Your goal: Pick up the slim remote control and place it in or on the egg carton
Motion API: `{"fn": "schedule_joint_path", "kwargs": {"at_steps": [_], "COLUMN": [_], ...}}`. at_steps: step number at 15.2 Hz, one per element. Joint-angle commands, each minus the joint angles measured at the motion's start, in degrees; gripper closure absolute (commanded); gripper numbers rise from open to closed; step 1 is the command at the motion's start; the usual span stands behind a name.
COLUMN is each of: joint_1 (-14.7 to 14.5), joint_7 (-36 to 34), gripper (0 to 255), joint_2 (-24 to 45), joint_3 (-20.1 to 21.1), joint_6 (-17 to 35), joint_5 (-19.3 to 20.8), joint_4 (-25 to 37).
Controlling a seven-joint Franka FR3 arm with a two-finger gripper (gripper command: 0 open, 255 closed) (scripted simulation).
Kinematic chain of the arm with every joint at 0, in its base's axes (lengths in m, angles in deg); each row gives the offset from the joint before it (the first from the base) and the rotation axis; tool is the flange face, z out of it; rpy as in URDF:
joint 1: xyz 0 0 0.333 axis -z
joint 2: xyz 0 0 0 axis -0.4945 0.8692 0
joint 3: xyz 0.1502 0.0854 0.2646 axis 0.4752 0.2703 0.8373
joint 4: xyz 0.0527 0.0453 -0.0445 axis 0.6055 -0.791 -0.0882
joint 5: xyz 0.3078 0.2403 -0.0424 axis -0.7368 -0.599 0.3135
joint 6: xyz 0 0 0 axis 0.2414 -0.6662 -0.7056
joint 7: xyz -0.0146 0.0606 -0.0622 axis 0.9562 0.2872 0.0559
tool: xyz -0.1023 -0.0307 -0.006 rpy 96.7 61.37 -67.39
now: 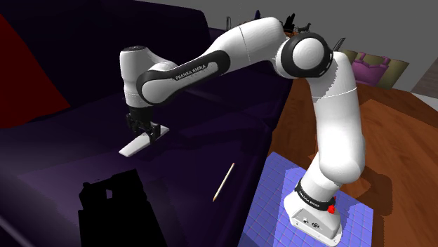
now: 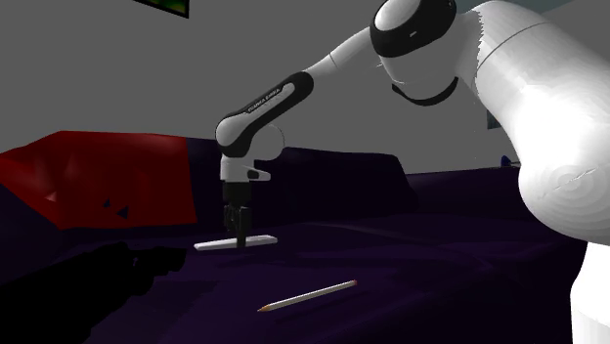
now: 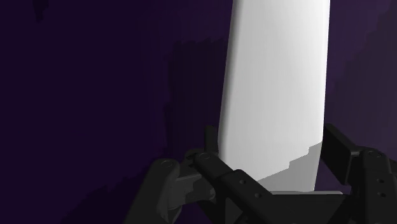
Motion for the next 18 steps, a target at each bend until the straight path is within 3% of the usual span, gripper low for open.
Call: {"fn": "schedule_joint_path", "kwargs": {"at_steps": [1,18], "joint_1": [0.19,0.34], "joint_7": [0.31,2.13], "gripper": [255,255], "joint_2": [-0.67,-4.62], "joint_3": [0.26,1.92], "joint_6": [-1.09,-11.97], "joint_5": [-0.42,-3.18], "joint_4": [0.51,8.08]}}
